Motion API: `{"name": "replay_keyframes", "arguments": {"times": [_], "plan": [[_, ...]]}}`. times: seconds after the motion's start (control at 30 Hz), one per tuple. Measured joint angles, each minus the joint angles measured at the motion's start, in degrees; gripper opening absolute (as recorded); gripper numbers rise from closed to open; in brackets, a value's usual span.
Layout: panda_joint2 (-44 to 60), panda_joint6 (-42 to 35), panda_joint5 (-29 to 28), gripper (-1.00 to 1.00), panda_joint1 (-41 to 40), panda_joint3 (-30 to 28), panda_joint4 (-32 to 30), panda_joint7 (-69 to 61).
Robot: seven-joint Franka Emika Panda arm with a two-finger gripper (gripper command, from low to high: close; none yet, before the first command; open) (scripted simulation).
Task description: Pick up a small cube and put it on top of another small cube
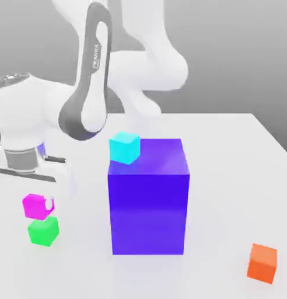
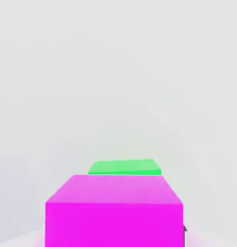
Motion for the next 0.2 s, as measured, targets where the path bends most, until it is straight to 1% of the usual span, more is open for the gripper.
{"name": "replay_keyframes", "arguments": {"times": [0.1,0.13,0.2], "plan": [[2.78,2.58,3.23,-1.00,-1.22,1.85,-0.04,-2.31],[3.59,3.38,4.08,1.00,-1.66,2.46,-0.08,-2.91],[3.59,3.38,4.08,1.00,-1.66,2.46,-0.08,-2.91]]}}
